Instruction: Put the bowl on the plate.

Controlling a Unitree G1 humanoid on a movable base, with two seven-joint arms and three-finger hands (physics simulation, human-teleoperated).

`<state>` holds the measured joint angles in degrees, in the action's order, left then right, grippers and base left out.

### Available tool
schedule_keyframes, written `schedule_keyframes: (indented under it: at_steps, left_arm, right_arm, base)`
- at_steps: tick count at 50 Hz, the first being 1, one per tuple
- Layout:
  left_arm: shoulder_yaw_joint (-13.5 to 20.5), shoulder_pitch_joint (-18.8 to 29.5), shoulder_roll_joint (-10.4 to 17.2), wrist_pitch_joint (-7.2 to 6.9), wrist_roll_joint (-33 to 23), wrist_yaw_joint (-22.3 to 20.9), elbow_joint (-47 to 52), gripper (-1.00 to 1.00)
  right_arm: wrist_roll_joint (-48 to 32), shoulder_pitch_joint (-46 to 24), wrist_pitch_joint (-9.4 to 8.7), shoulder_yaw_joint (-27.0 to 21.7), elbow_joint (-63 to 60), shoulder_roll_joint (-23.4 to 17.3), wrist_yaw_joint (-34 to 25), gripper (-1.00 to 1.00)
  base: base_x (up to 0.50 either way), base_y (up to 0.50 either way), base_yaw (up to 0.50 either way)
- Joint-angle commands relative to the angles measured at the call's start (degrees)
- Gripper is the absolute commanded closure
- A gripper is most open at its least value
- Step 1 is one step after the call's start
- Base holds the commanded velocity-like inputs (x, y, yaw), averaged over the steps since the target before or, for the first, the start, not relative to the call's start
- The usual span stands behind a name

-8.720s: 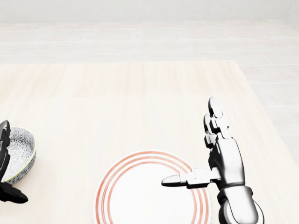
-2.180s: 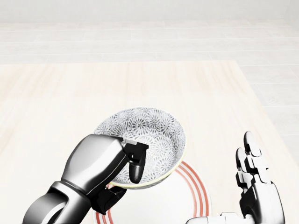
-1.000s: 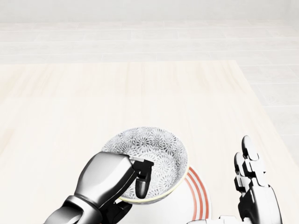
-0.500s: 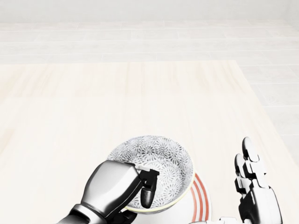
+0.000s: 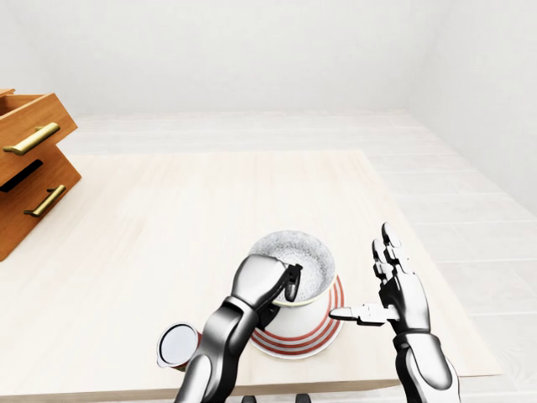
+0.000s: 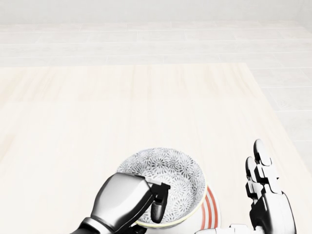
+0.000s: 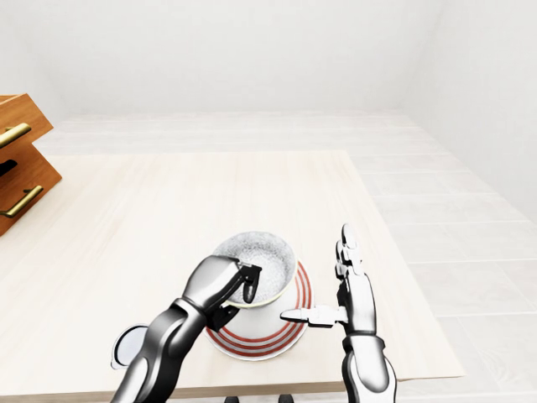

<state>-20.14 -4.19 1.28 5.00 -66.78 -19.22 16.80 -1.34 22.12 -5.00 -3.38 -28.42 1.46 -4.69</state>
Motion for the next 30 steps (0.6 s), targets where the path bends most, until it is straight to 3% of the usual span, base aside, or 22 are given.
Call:
schedule_keyframes:
  at_steps: [1, 30]
  left_arm:
    - [-0.17, 0.23, -0.19, 0.00, -0.12, 2.24, -0.84, 1.00]
    - [-1.07, -1.81, 0.46, 0.00, -0.42, 3.41, -1.53, 1.00]
  right_arm:
    - [-0.02, -0.01, 0.00, -0.02, 0.32, 0.08, -0.11, -1.00]
    - [0.03, 1.27, 0.00, 0.36, 0.52, 0.16, -0.08, -1.00]
  base:
    - [0.00, 0.00, 0.00]
    - [0.00, 0.00, 0.00]
